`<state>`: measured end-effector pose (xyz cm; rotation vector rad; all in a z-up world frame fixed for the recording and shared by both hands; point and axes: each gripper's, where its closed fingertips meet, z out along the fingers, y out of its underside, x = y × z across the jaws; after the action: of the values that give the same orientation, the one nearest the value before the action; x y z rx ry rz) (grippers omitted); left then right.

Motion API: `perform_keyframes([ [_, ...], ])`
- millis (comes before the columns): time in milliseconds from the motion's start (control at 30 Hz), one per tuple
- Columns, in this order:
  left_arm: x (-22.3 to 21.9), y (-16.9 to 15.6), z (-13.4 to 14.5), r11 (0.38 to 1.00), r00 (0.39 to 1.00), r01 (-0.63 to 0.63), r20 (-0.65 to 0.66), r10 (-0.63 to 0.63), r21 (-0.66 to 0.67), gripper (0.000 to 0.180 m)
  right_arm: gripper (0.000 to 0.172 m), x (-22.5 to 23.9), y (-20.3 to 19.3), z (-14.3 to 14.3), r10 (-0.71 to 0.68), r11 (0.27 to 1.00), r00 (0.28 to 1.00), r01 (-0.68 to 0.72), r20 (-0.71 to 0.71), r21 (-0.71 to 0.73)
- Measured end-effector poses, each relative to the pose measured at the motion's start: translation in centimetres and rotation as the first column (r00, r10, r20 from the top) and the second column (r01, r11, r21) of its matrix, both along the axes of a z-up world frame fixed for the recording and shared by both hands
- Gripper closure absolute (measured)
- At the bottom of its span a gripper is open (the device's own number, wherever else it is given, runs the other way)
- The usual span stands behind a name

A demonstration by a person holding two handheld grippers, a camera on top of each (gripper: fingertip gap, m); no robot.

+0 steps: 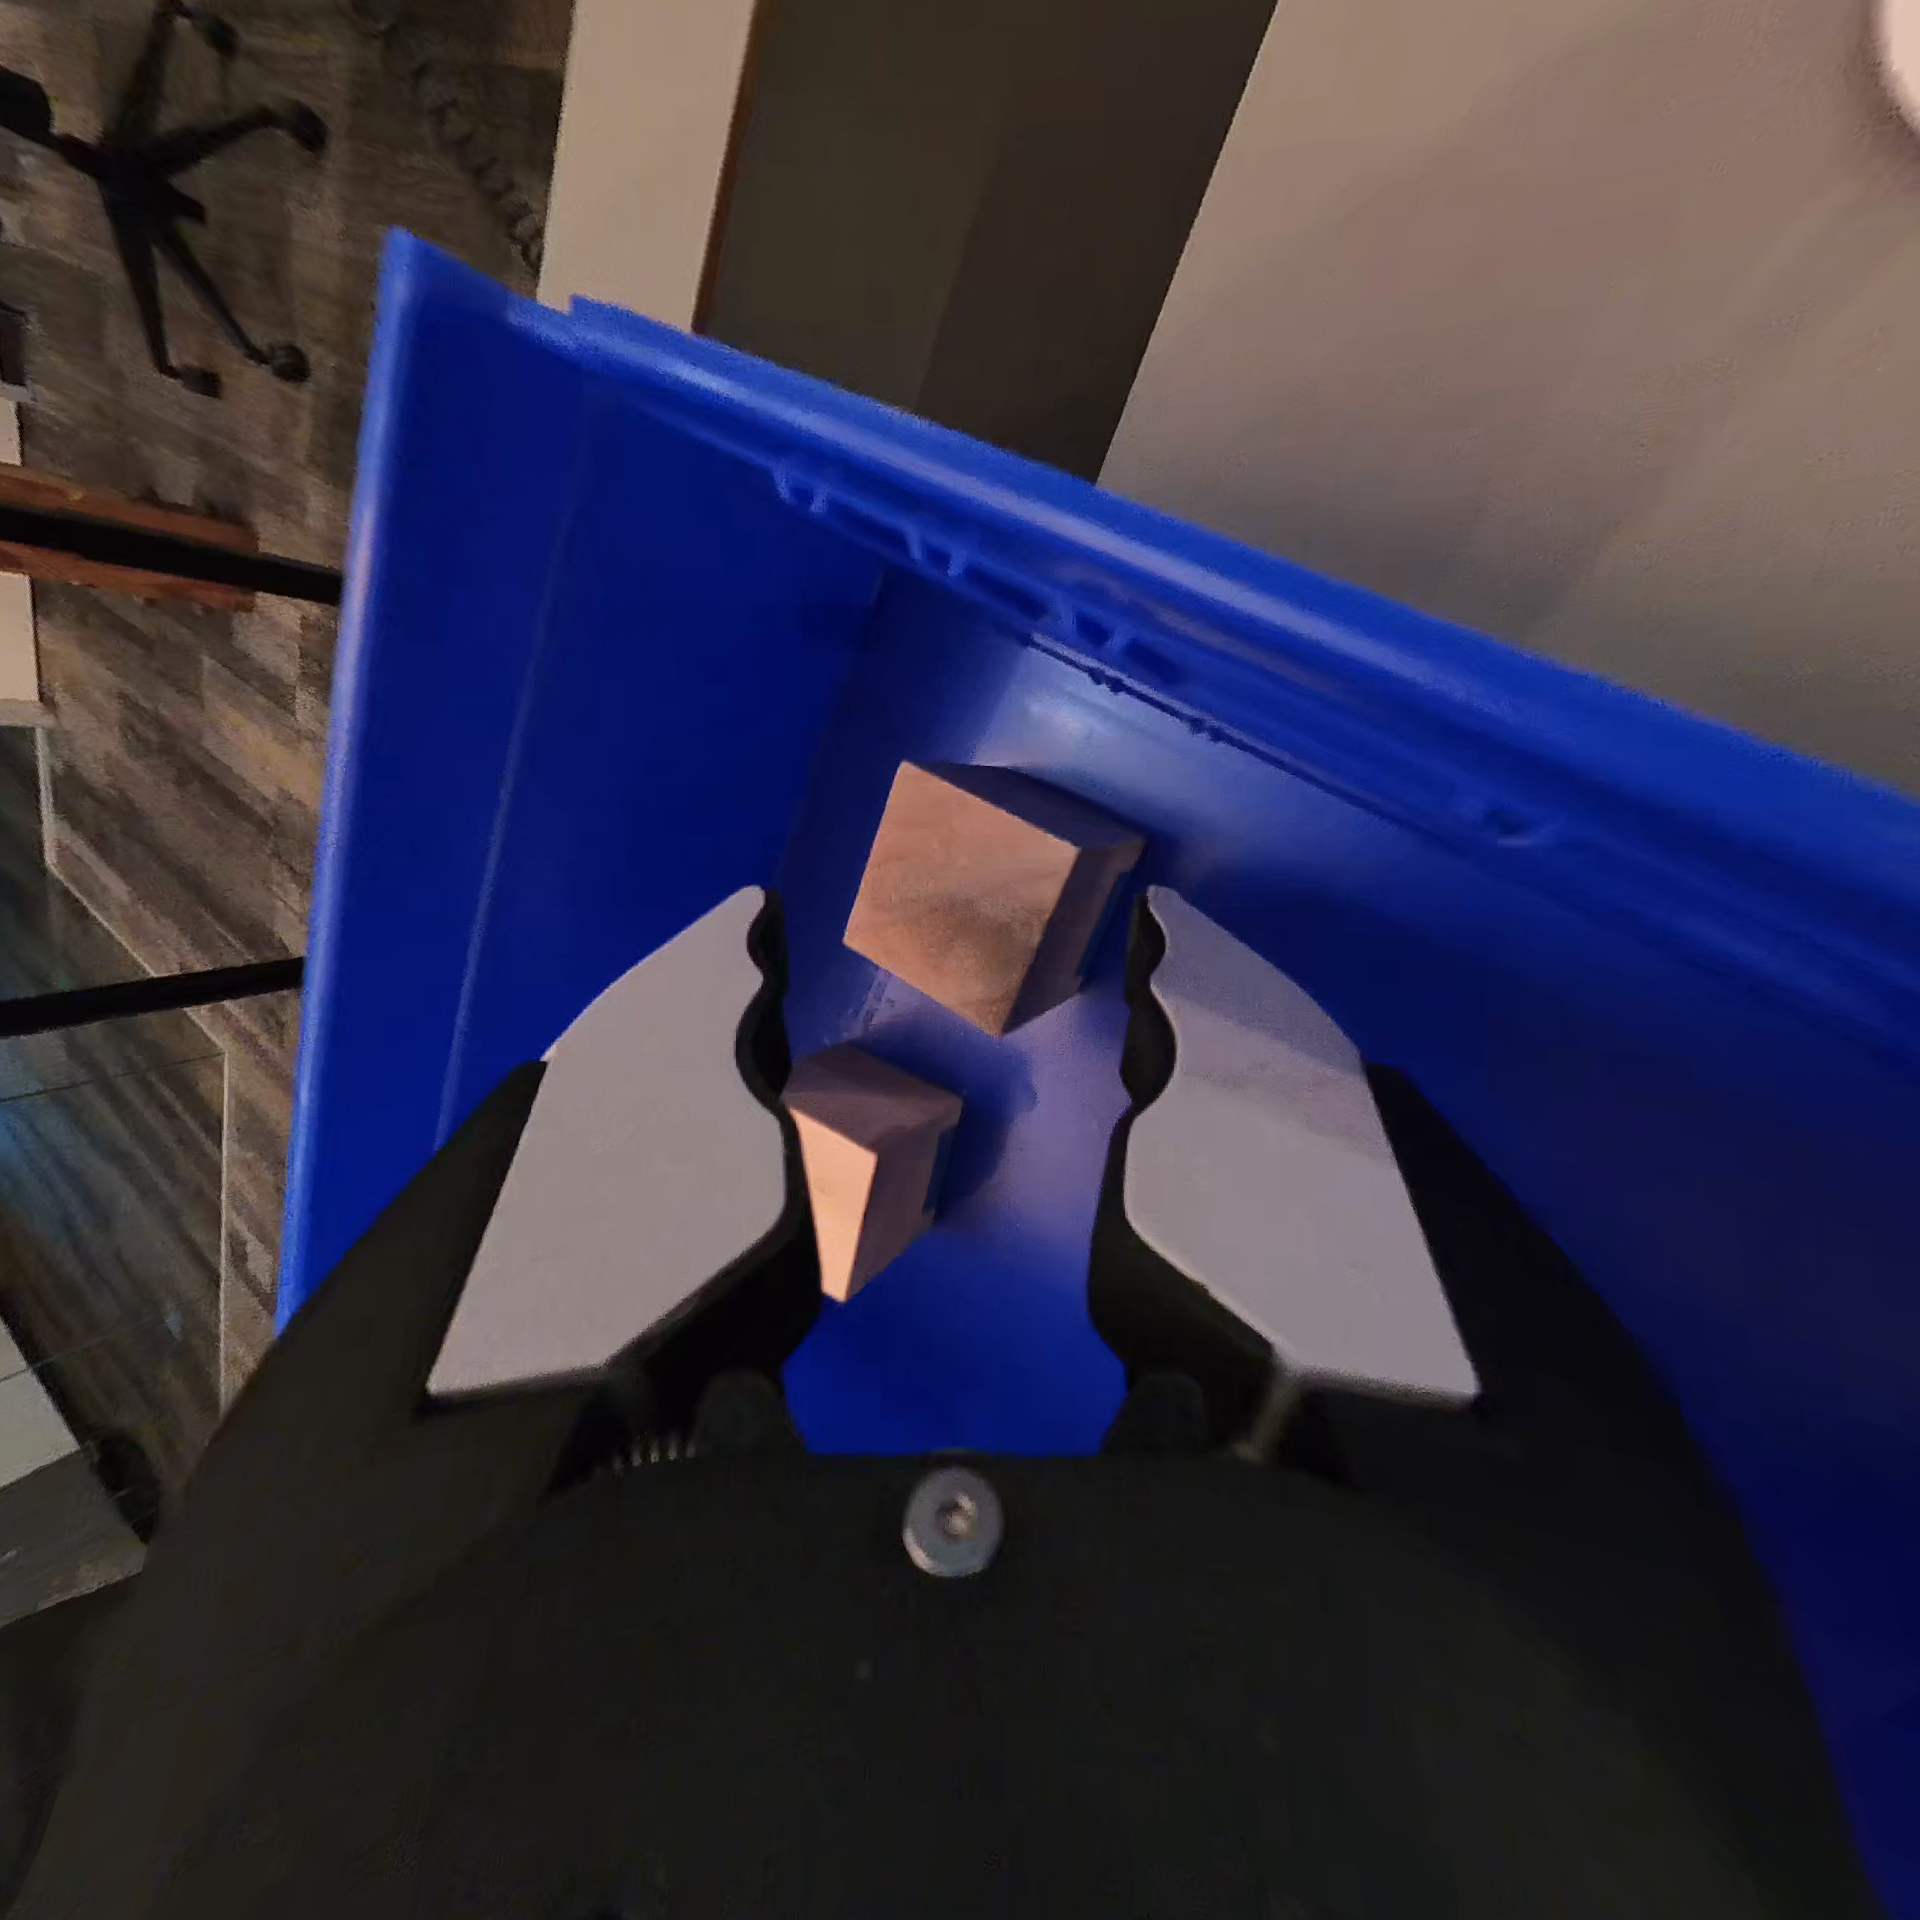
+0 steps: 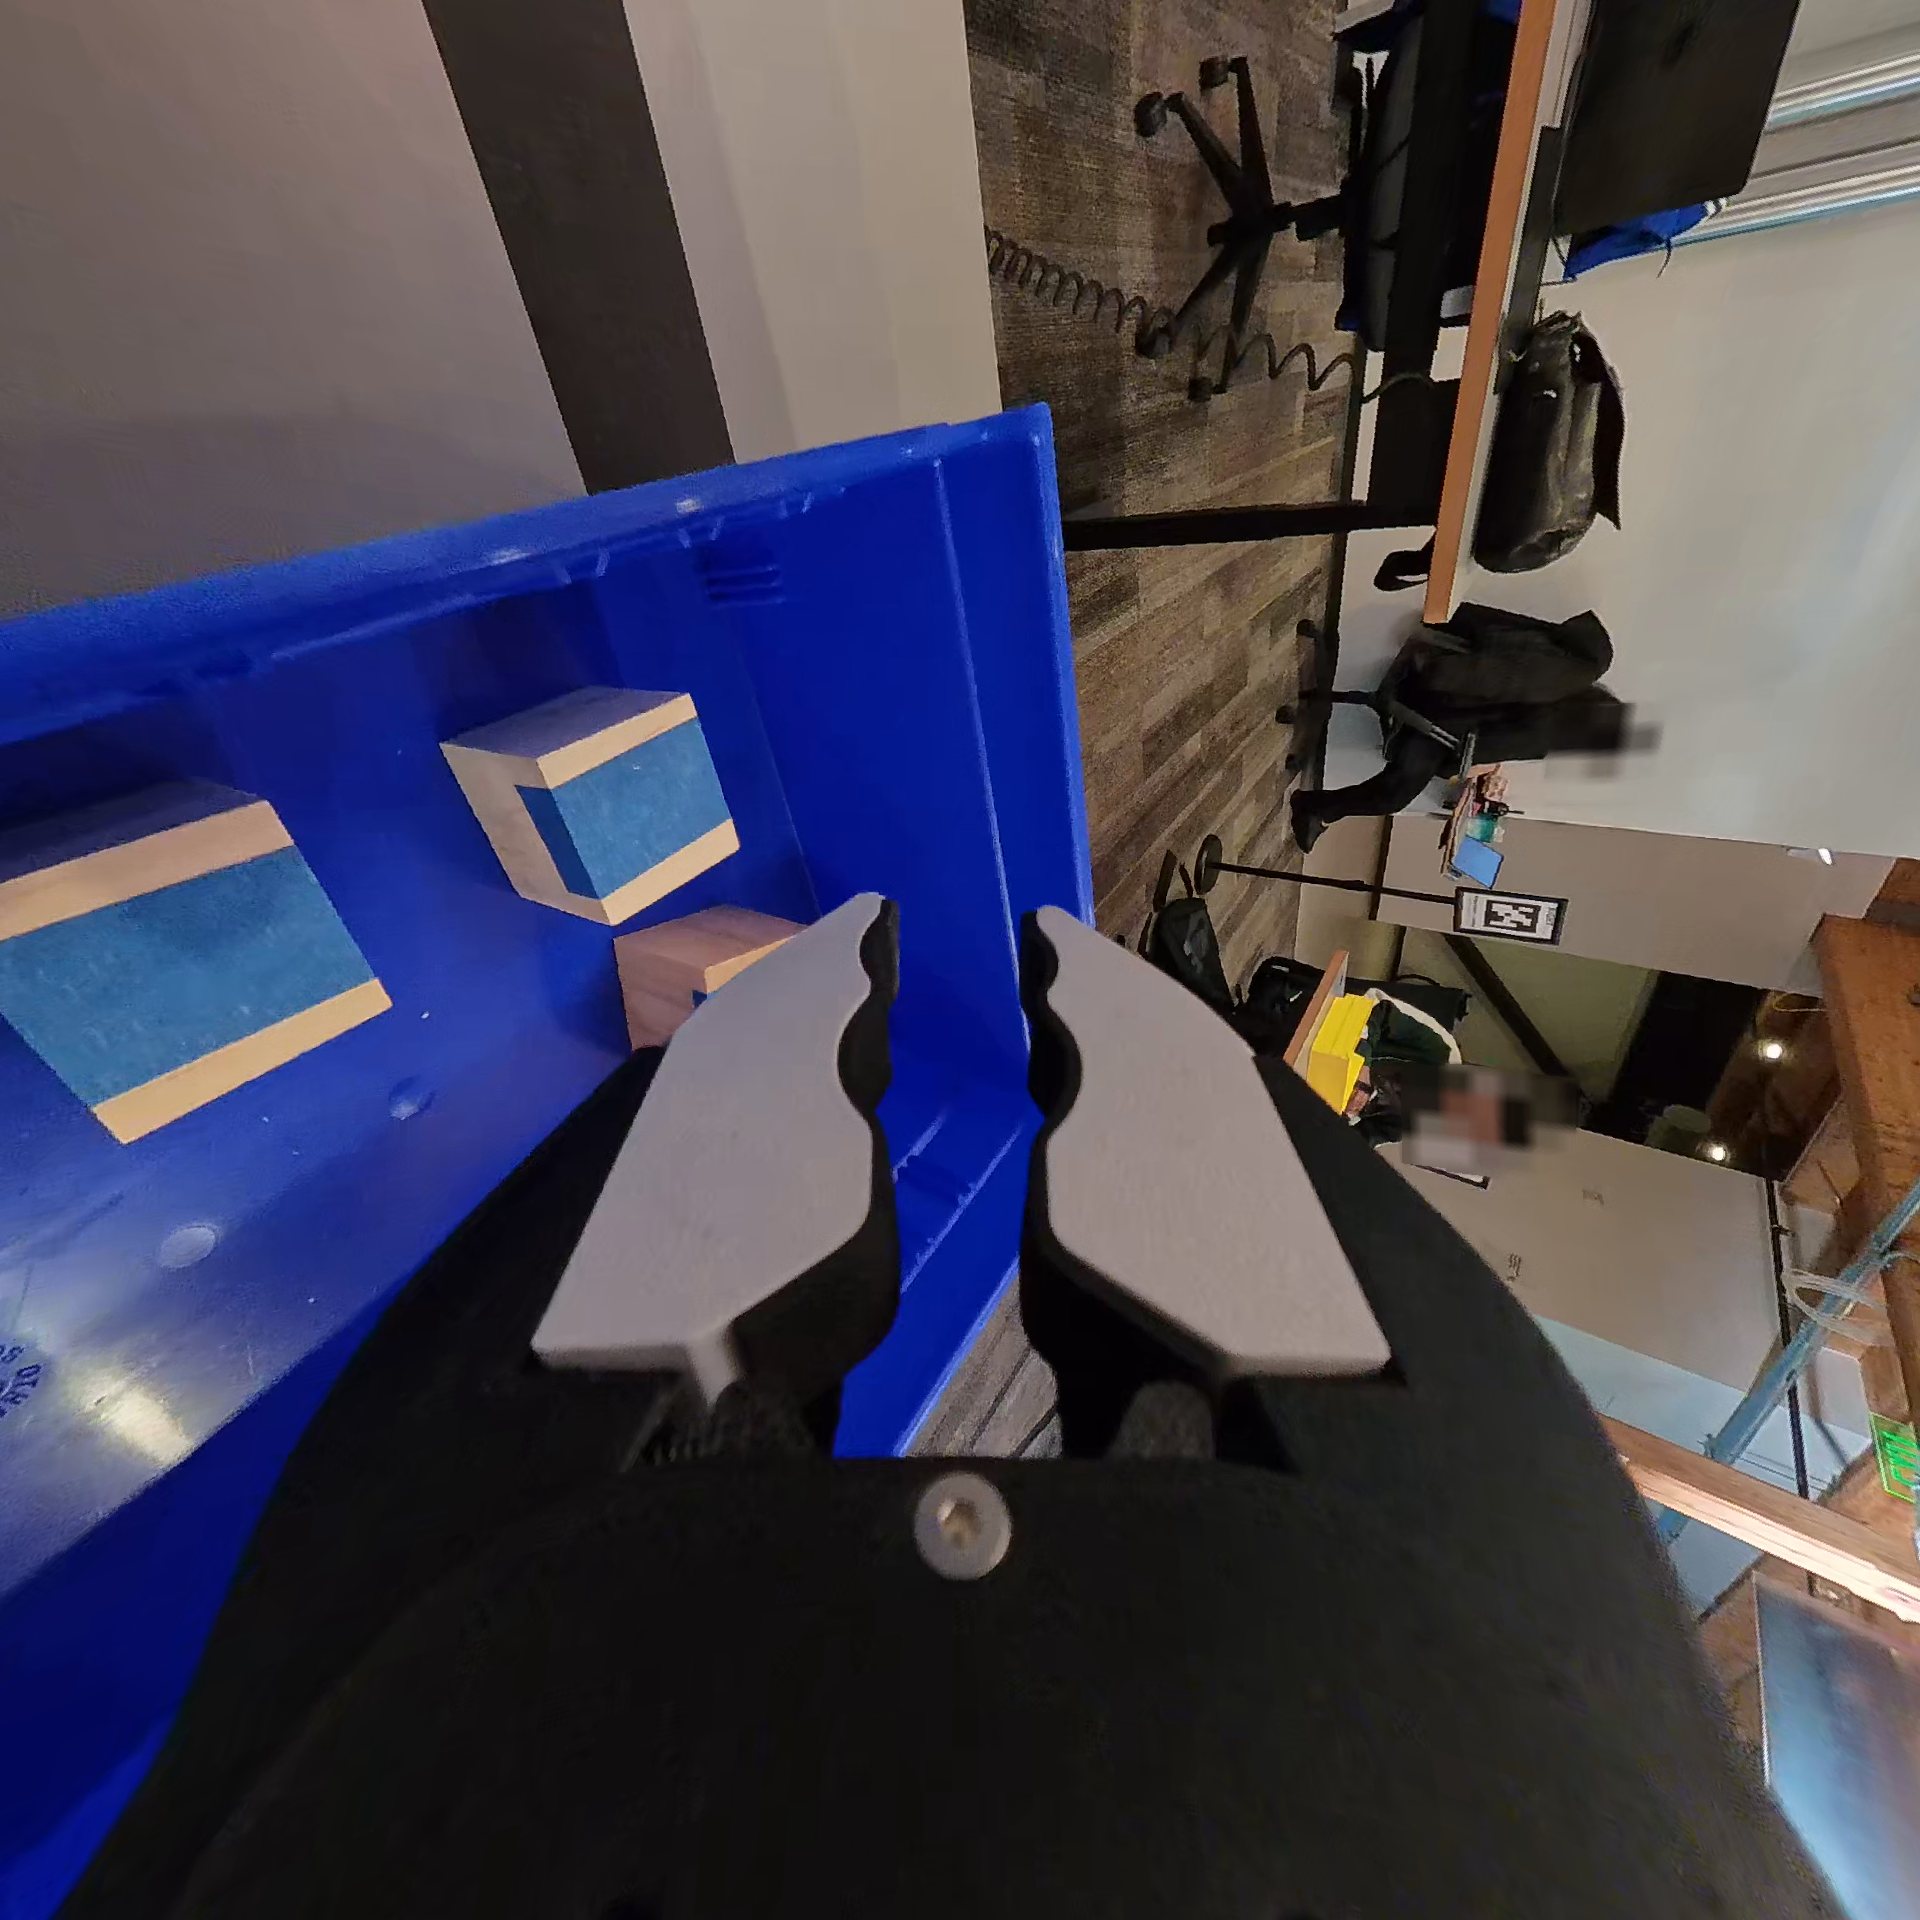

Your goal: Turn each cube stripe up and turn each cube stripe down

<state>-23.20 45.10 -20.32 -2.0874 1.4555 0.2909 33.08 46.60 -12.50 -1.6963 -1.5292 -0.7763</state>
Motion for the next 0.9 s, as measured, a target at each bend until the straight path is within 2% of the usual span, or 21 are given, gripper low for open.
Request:
perform_keyframes([
  [167, 0.0, 1.3, -1.6, 0.999, 1.000, 0.004, 0.019, -0.003, -0.051, 0.116, 0.149, -0.3, -0.1, 0.0, 0.008, 1.000, 1.000, -0.008, -0.001, 0.001],
  [233, -0.3, 1.3, -2.8, 0.994, 1.000, -0.002, 0.002, 0.003, -0.112, 0.120, 0.149, -0.5, -0.1, 0.0, 0.011, 1.000, 1.000, -0.011, -0.001, -0.002],
  [300, 0.1, 1.3, -2.9, 0.989, 0.998, -0.009, 0.061, 0.018, -0.146, 0.126, 0.149, -0.6, -0.1, -0.1, 0.014, 1.000, 1.000, -0.014, 0.004, 0.000],
  [400, -0.8, 1.3, -2.8, 0.986, 0.998, -0.051, 0.040, 0.058, -0.158, 0.127, 0.150, -0.8, -0.1, 0.1, 0.017, 1.000, 1.000, -0.017, 0.007, 0.005],
  [467, -1.5, 1.5, -1.9, 0.988, 0.995, -0.082, 0.053, 0.089, -0.127, 0.128, 0.150, -1.1, -0.2, 0.6, 0.019, 1.000, 1.000, -0.019, -0.003, 0.017],
  [567, -1.3, 1.6, 1.9, 0.988, 0.952, -0.131, 0.270, 0.147, -0.078, 0.128, 0.149, -1.9, -0.6, 2.6, 0.031, 0.997, 0.998, -0.028, -0.052, 0.072],
  [600, -1.0, 1.7, 3.9, 0.989, 0.915, -0.143, 0.374, 0.150, -0.044, 0.128, 0.149, -2.3, -0.8, 3.6, 0.041, 0.995, 0.996, -0.034, -0.077, 0.098],
  [667, -0.2, 1.2, 8.2, 0.990, 0.792, -0.138, 0.601, 0.109, 0.003, 0.129, 0.150, -3.5, -1.6, 5.9, 0.072, 0.986, 0.989, -0.051, -0.128, 0.157],
  [733, 0.9, -0.7, 12.7, 0.993, 0.640, -0.056, 0.767, -0.048, 0.108, 0.129, 0.157, -5.3, -2.8, 8.7, 0.130, 0.968, 0.972, -0.083, -0.194, 0.236],
  [800, 1.0, -2.9, 16.4, 0.978, 0.493, -0.015, 0.853, -0.173, 0.207, 0.129, 0.160, -7.8, -4.7, 11.5, 0.211, 0.946, 0.939, -0.126, -0.272, 0.298],
  [867, 0.4, -5.2, 19.4, 0.956, 0.378, -0.008, 0.886, -0.270, 0.295, 0.130, 0.161, -10.1, -6.8, 13.8, 0.286, 0.919, 0.905, -0.166, -0.314, 0.357],
  [900, 0.2, -6.7, 21.2, 0.940, 0.295, 0.013, 0.897, -0.330, 0.342, 0.130, 0.160, -11.3, -7.9, 14.7, 0.325, 0.907, 0.887, -0.194, -0.328, 0.374],
])
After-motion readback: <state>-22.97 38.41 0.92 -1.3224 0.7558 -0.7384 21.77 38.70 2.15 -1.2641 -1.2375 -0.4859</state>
